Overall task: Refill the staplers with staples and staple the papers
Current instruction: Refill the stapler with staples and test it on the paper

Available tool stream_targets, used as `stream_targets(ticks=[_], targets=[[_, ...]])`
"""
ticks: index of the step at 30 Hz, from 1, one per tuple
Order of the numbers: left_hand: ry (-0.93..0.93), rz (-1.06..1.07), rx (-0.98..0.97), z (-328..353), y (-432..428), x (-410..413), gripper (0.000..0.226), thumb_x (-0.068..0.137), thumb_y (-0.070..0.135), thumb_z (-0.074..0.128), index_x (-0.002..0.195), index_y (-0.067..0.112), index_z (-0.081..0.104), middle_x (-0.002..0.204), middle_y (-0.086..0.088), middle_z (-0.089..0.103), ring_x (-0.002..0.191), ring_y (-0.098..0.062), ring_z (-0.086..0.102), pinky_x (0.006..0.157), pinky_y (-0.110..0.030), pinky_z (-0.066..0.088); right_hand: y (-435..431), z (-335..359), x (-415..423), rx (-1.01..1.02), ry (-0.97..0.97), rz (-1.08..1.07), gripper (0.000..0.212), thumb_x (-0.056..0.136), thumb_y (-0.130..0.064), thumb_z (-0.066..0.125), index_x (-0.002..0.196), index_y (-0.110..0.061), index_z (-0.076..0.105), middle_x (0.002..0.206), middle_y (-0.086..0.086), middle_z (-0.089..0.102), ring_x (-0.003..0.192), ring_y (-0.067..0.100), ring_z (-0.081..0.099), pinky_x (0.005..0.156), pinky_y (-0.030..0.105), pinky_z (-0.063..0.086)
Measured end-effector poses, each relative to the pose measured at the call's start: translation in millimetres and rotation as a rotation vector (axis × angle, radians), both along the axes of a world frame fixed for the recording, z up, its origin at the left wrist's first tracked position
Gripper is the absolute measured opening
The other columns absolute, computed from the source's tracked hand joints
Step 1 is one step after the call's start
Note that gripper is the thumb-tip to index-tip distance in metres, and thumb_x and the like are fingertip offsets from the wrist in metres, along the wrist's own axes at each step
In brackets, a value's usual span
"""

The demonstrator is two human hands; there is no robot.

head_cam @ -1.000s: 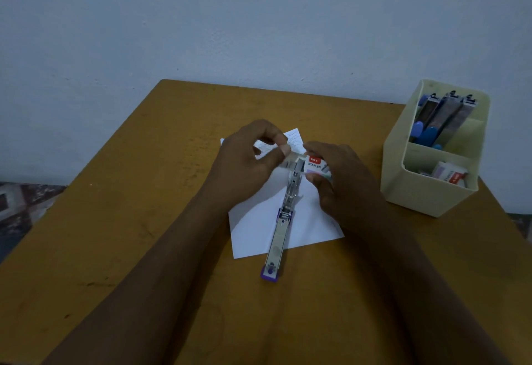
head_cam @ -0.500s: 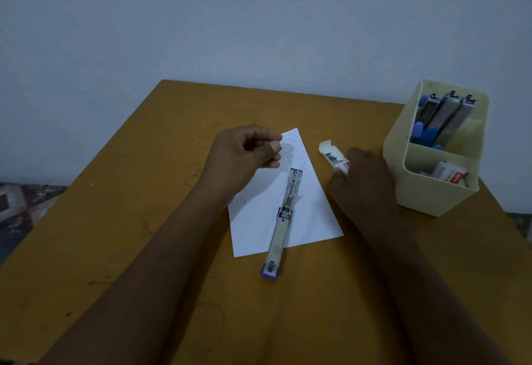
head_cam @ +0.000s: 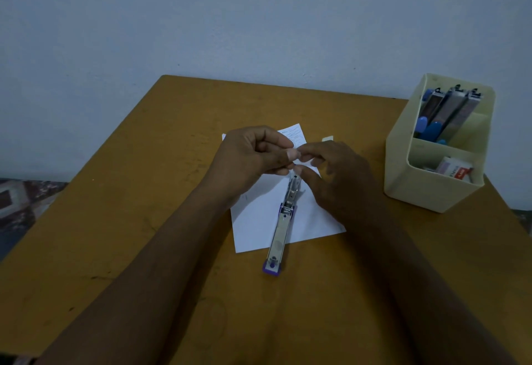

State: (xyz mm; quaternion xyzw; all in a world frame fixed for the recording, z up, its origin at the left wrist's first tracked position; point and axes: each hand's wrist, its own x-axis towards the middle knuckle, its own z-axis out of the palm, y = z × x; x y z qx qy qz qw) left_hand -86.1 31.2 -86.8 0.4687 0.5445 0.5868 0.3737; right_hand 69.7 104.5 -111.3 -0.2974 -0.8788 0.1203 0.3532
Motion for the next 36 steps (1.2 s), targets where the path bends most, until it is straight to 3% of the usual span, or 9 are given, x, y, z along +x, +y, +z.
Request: stream_targets(ticks=[3,8,16,20,24,28,32,36], targets=[[0.051,-0.006,0.005,0,0,1,0.015,0.078,0.004,0.074,0.090,-0.004,0.068,0.077,-0.014,0.070,0.065,-0.012,0.066,0.061,-0.021,0.055,-1,3,1,-0.029,0.082,0.018,0.025,0.084,-0.026,0.060,0.102,-0.011,0.068,0.094,0.002,0.069,0.082,-0.006,0.045,0.072,-0.001,0.033],[0.092,-0.034,0.012,-2,0,-1,0.012,0.078,0.004,0.074,0.087,-0.002,0.069,0.070,0.003,0.072,0.064,-0.007,0.065,0.061,-0.023,0.054,-2,5,2,-0.068,0.156,0.055,0.021,0.084,-0.022,0.064,0.101,-0.010,0.068,0.090,0.000,0.068,0.078,0.000,0.053,0.063,0.012,0.045],[0.134,-0.059,-0.004,-2,0,-2,0.010,0.079,0.008,0.075,0.086,0.003,0.070,0.070,0.004,0.072,0.064,-0.010,0.065,0.060,-0.024,0.054,-3,7,3,-0.163,0.185,0.070,0.021,0.084,-0.026,0.061,0.098,-0.012,0.068,0.088,-0.008,0.065,0.074,0.008,0.062,0.061,0.023,0.052],[0.287,-0.059,-0.075,3,-2,-10,0.018,0.079,0.020,0.075,0.089,0.007,0.070,0.074,0.000,0.071,0.066,-0.012,0.066,0.059,-0.027,0.055,2,1,6,-0.163,0.151,0.034,0.023,0.083,-0.025,0.060,0.099,-0.010,0.068,0.089,0.002,0.070,0.075,0.009,0.063,0.066,0.015,0.050],[0.452,-0.194,-0.251,14,-11,-22,0.042,0.065,0.042,0.076,0.096,0.015,0.067,0.087,0.000,0.071,0.069,-0.006,0.064,0.060,-0.024,0.052,4,-3,7,-0.187,0.074,0.038,0.017,0.085,-0.017,0.064,0.099,-0.008,0.067,0.093,0.003,0.070,0.076,0.003,0.058,0.069,0.003,0.043],[0.628,-0.306,-0.307,17,-17,-21,0.046,0.059,0.052,0.076,0.097,0.029,0.064,0.089,0.008,0.069,0.075,-0.011,0.064,0.064,-0.024,0.049,4,-3,6,-0.160,0.015,0.065,0.016,0.085,-0.013,0.064,0.100,-0.008,0.067,0.099,0.005,0.070,0.083,0.009,0.061,0.069,0.009,0.045],[0.668,-0.387,-0.267,13,-17,-15,0.035,0.065,0.043,0.081,0.095,0.031,0.070,0.083,0.006,0.067,0.064,-0.008,0.059,0.057,-0.018,0.043,5,-2,5,-0.142,-0.037,0.055,0.016,0.084,-0.013,0.066,0.099,-0.008,0.068,0.097,0.007,0.070,0.081,0.015,0.062,0.070,0.022,0.048],[0.657,-0.391,-0.245,11,-15,-11,0.020,0.072,0.032,0.081,0.090,0.027,0.074,0.075,0.001,0.067,0.059,-0.002,0.054,0.054,-0.014,0.038,5,0,6,-0.124,-0.076,0.061,0.015,0.083,-0.012,0.066,0.097,-0.006,0.069,0.094,0.008,0.070,0.077,0.009,0.055,0.069,0.001,0.036]])
